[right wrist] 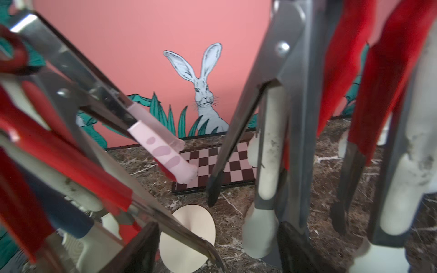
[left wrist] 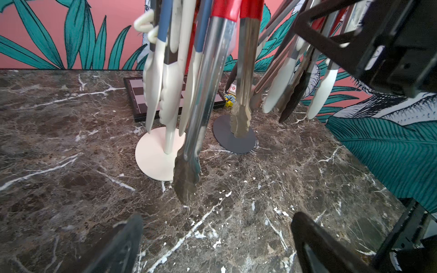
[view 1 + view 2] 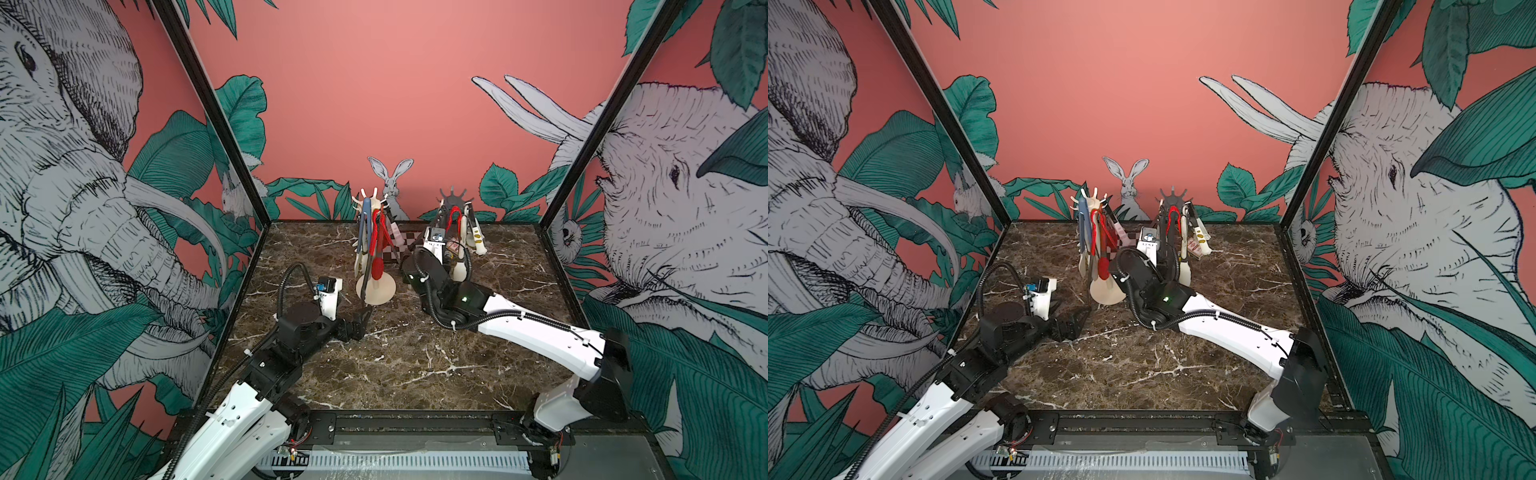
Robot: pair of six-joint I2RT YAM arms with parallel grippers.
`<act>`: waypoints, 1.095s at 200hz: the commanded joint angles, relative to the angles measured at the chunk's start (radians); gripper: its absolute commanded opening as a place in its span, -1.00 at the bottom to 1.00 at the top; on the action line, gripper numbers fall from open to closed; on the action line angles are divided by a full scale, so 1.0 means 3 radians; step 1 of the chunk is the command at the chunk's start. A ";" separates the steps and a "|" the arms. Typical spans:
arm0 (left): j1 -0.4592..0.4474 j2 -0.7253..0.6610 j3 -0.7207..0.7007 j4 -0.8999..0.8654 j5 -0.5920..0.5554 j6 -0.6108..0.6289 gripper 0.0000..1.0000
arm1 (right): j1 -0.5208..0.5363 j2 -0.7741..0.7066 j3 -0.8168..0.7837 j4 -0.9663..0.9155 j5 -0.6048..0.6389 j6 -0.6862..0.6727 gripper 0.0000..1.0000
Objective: Hang food tongs on kitchen utensil racks
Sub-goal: Hang the food tongs on the rack.
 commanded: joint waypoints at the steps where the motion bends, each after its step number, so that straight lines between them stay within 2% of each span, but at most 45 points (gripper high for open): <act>1: -0.0001 -0.0034 0.0133 -0.0035 -0.0213 0.0118 0.99 | -0.0010 -0.0205 -0.0153 0.0772 -0.0383 -0.0774 0.73; 33: 0.0025 -0.0021 0.0217 -0.0098 -0.0482 0.0270 0.99 | -0.0013 -0.0347 -0.0340 0.0910 -0.0877 -0.1267 0.93; 55: 0.0120 -0.0004 0.0286 -0.0118 -0.0617 0.0363 0.99 | -0.0034 -0.0485 -0.0458 0.0931 -0.1268 -0.1531 0.98; 75: 0.0314 0.0034 0.0332 -0.0106 -0.0585 0.0421 0.99 | -0.0105 -0.0649 -0.0546 0.0792 -0.1639 -0.1604 0.98; 92: 0.0499 0.0089 0.0385 -0.0131 -0.0564 0.0457 0.99 | -0.0206 -0.0765 -0.0570 0.0413 -0.1865 -0.1548 0.98; 122: 0.0687 0.0186 0.0462 -0.0093 -0.0555 0.0641 0.99 | -0.0269 -0.1121 -0.0785 -0.0227 -0.1823 -0.1533 0.98; 156: 0.0781 0.0289 0.0472 -0.0010 -0.0587 0.0643 0.99 | -0.0481 -0.1723 -0.1245 -0.0612 -0.1604 -0.1331 0.98; 184: 0.0835 0.0346 0.0378 0.0146 -0.0576 0.0630 0.99 | -0.0932 -0.1990 -0.1470 -0.0910 -0.1586 -0.1046 0.98; 219: 0.0928 0.0489 0.0298 0.0222 -0.0496 0.0660 0.99 | -0.1538 -0.1876 -0.1554 -0.1013 -0.1806 -0.0897 0.99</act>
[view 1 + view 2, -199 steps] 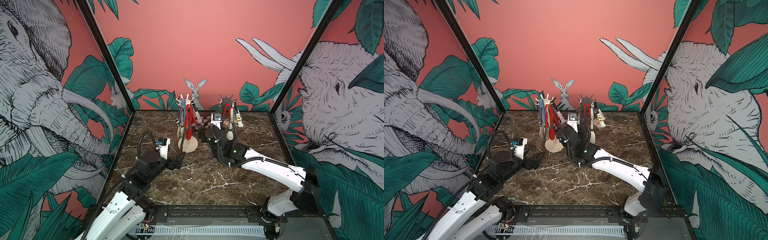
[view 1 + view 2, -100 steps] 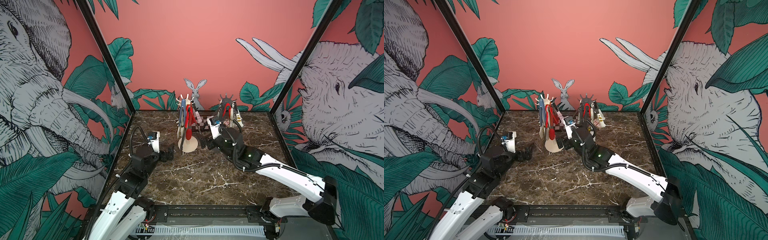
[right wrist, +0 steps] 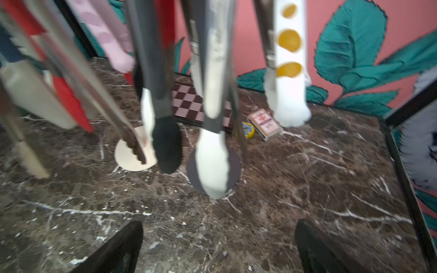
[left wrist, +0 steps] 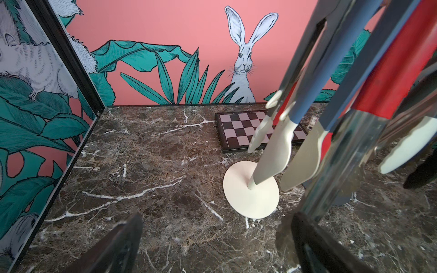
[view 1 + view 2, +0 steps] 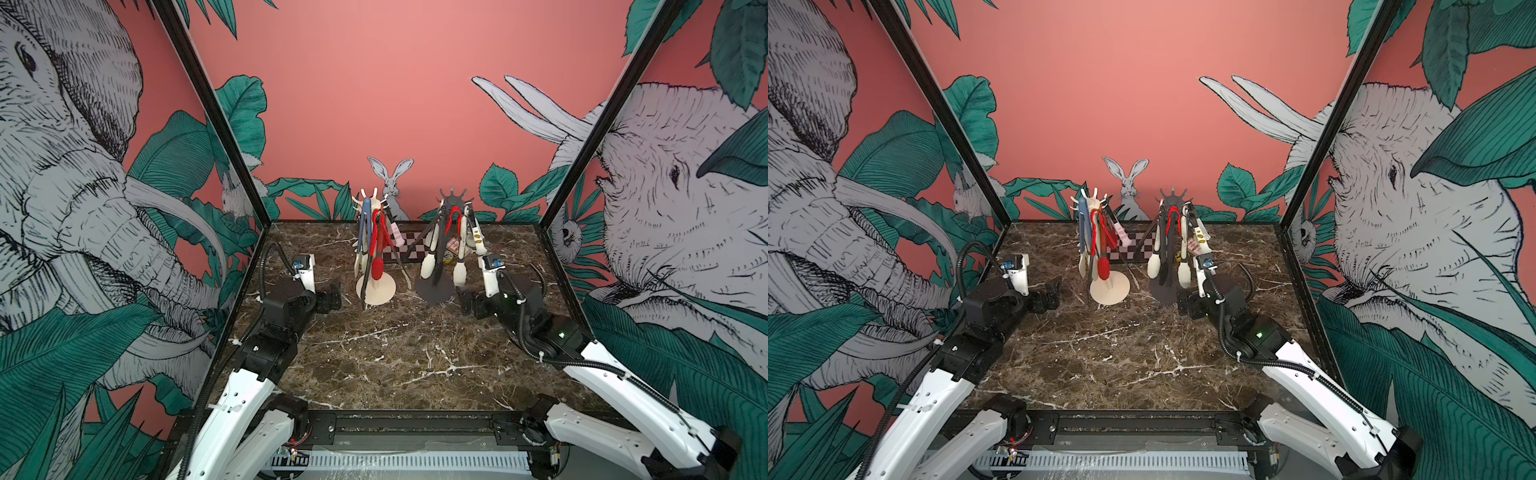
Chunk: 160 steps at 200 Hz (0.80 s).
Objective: Hang food tongs on kitchen utensil racks
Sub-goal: Hang the food tongs on the rack, then reset both arms
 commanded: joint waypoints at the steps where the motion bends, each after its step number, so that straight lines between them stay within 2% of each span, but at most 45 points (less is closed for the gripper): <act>1: 0.0077 0.0075 -0.0111 0.0171 0.0052 0.0072 0.99 | -0.0325 0.0102 -0.0062 -0.0135 -0.0134 0.0218 0.98; 19: 0.0202 0.0152 -0.0164 0.0251 0.0134 0.0010 0.99 | -0.0619 0.0218 -0.0109 -0.0044 -0.0290 0.0287 0.99; 43: 0.0371 0.0173 -0.0284 0.0427 0.0152 -0.0019 0.99 | -0.0893 0.0376 -0.0117 0.0041 -0.0286 0.0228 0.99; 74: 0.0708 0.0235 -0.0449 0.0643 0.0298 -0.0058 0.99 | -0.1350 0.0520 -0.0206 0.0253 -0.0454 0.0228 0.99; 113: 0.0858 0.0637 -0.0518 0.0803 0.0324 0.0194 0.99 | -0.1846 0.0717 -0.0282 0.0420 -0.0513 0.0130 0.98; 135: 0.0946 0.0779 -0.0656 0.1177 0.0365 0.0269 0.99 | -0.2088 0.0807 -0.0339 0.0571 -0.0576 0.0129 0.99; 160: 0.1024 0.0906 -0.0908 0.1763 0.0336 0.0378 0.99 | -0.2179 0.0974 -0.0372 0.0787 -0.0564 0.0106 0.98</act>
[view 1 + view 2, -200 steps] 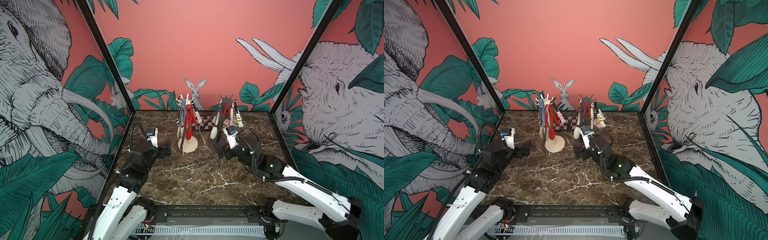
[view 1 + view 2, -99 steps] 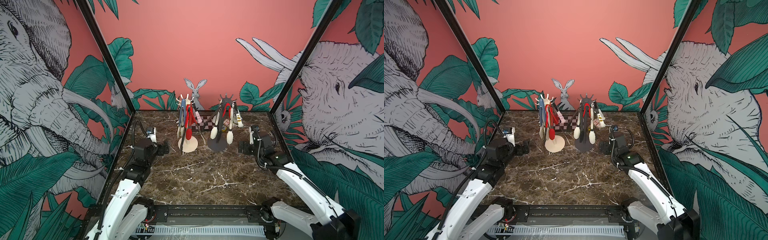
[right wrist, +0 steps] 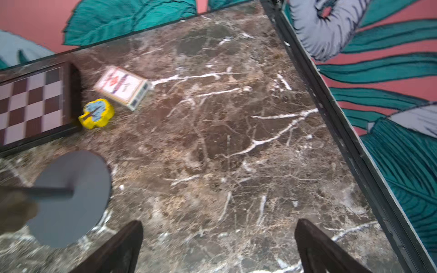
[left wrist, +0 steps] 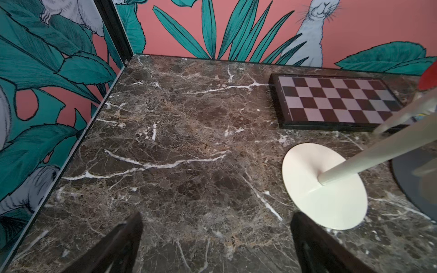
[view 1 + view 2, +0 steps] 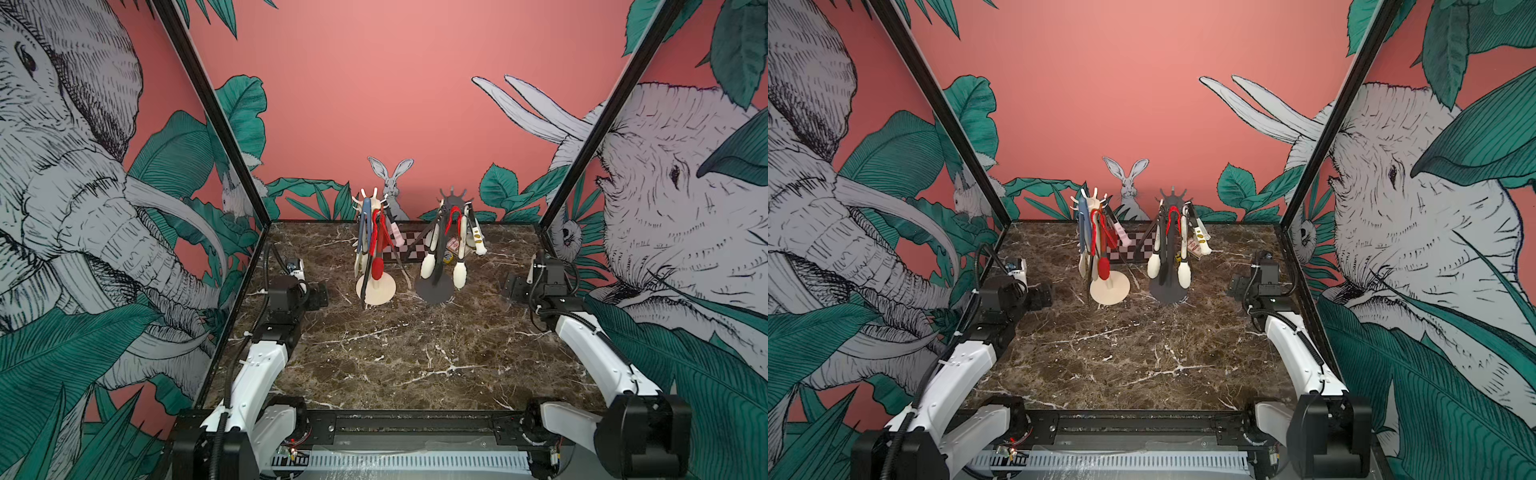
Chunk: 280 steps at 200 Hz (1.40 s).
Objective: Hang food tongs on kitchen utensil racks
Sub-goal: Reset both arms
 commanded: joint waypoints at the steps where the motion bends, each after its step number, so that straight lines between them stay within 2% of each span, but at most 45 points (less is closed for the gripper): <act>1: 0.0084 0.0054 -0.0216 0.0696 0.0028 0.0186 0.99 | -0.0061 0.0127 -0.0035 0.0344 -0.0037 -0.0053 0.98; 49: 0.0211 0.0283 -0.0421 0.1083 0.0030 0.0292 0.99 | -0.0062 0.0313 -0.0295 0.1080 -0.0035 -0.0067 0.98; 74: 0.0217 0.0423 -0.0621 0.1511 0.0028 0.0378 0.99 | -0.0061 0.0319 -0.0469 0.1389 0.0068 -0.0198 0.99; 126: 0.0228 0.0985 -0.0754 0.2305 0.0076 0.0431 0.99 | -0.0056 0.0326 -0.0939 0.2124 0.0093 -0.0528 0.98; 204: 0.0256 0.1944 -0.0609 0.3206 0.0378 0.0550 0.99 | -0.0050 0.0545 -0.1410 0.3313 -0.0010 -0.0839 0.98; 222: 0.0256 0.1862 -0.0562 0.2958 0.0427 0.0573 0.99 | -0.0048 0.0646 -0.1486 0.3566 0.0011 -0.0850 0.99; 230: 0.0257 0.1904 -0.0550 0.3019 0.0445 0.0582 0.99 | -0.0050 0.0684 -0.1501 0.3612 0.0019 -0.0841 0.98; 262: 0.0255 0.1895 -0.0478 0.2845 0.0524 0.0632 0.99 | -0.0050 0.1125 -0.1705 0.4360 0.0158 -0.0770 0.99; 269: 0.0258 0.1912 -0.0483 0.2896 0.0527 0.0630 0.99 | -0.0050 0.1170 -0.1668 0.4366 0.0164 -0.0769 0.99; 280: 0.0258 0.1896 -0.0475 0.2857 0.0528 0.0627 0.99 | -0.0050 0.1096 -0.1570 0.4043 0.0116 -0.0784 0.99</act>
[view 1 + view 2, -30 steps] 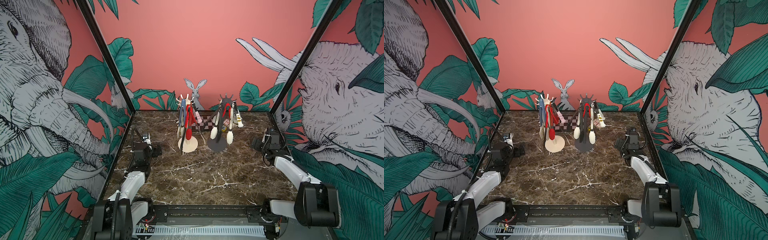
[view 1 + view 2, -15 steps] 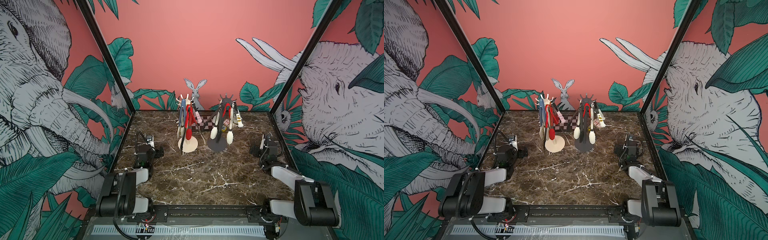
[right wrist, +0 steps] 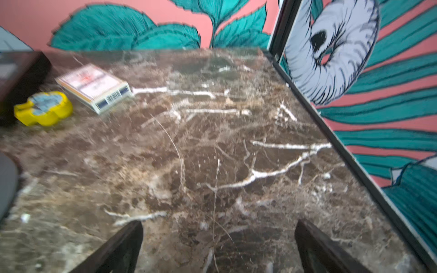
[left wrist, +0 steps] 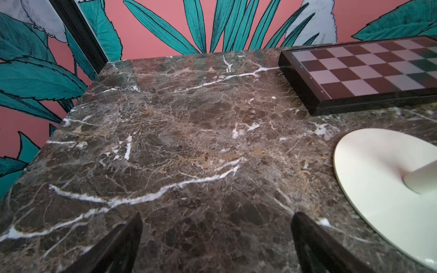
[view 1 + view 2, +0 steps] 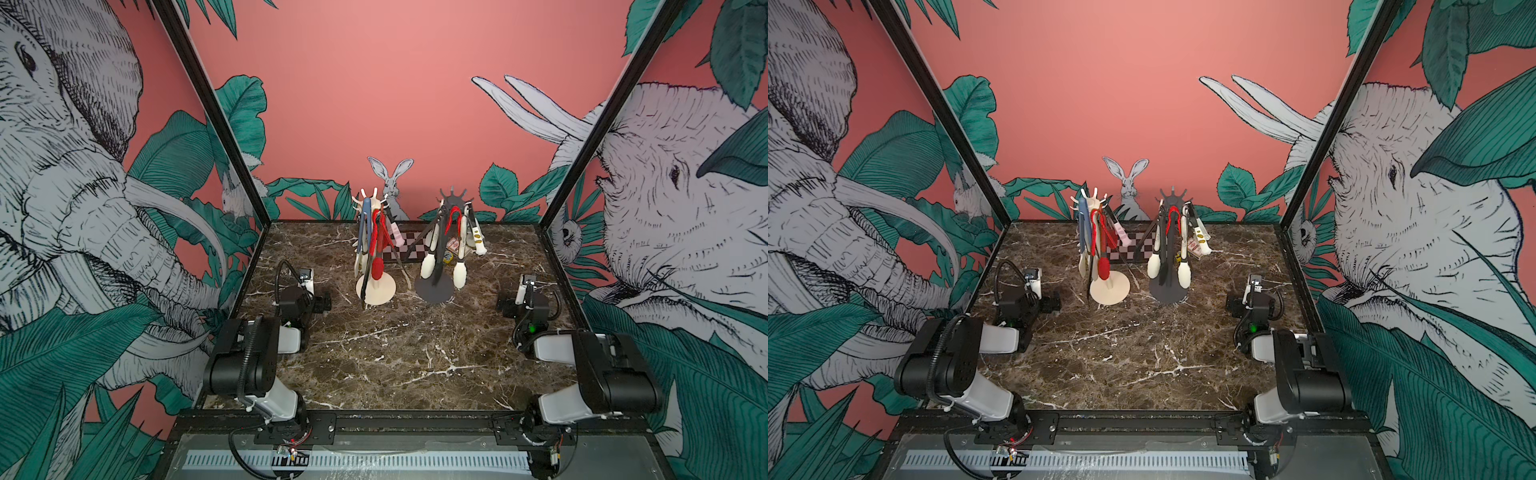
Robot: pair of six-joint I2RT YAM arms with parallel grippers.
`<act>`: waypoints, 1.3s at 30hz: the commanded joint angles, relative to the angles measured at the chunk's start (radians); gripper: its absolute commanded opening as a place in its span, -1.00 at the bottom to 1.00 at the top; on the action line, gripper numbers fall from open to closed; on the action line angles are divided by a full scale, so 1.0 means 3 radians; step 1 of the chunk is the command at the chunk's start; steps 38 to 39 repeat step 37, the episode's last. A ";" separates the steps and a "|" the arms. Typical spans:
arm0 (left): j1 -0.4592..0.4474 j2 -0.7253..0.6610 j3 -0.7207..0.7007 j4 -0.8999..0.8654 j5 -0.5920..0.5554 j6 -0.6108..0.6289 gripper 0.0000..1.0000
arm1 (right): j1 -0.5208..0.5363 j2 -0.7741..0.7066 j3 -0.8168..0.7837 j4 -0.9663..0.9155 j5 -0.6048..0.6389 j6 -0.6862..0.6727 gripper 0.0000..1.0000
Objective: Hang food tongs on kitchen utensil racks
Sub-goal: Reset both arms
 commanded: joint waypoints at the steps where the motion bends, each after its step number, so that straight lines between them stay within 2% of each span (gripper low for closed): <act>1: 0.0025 -0.0065 0.0055 -0.0007 0.0083 0.0087 0.99 | 0.0008 -0.0017 0.0089 0.0208 0.0042 -0.0002 0.99; 16: -0.0062 -0.0064 0.0124 -0.0134 -0.0129 0.0133 0.99 | 0.0075 0.0011 0.0176 0.0101 0.0092 -0.0075 0.98; 39: -0.0062 -0.0064 0.0125 -0.0134 -0.0135 0.0135 0.99 | 0.0110 0.0018 0.0212 0.0041 0.0120 -0.0117 0.98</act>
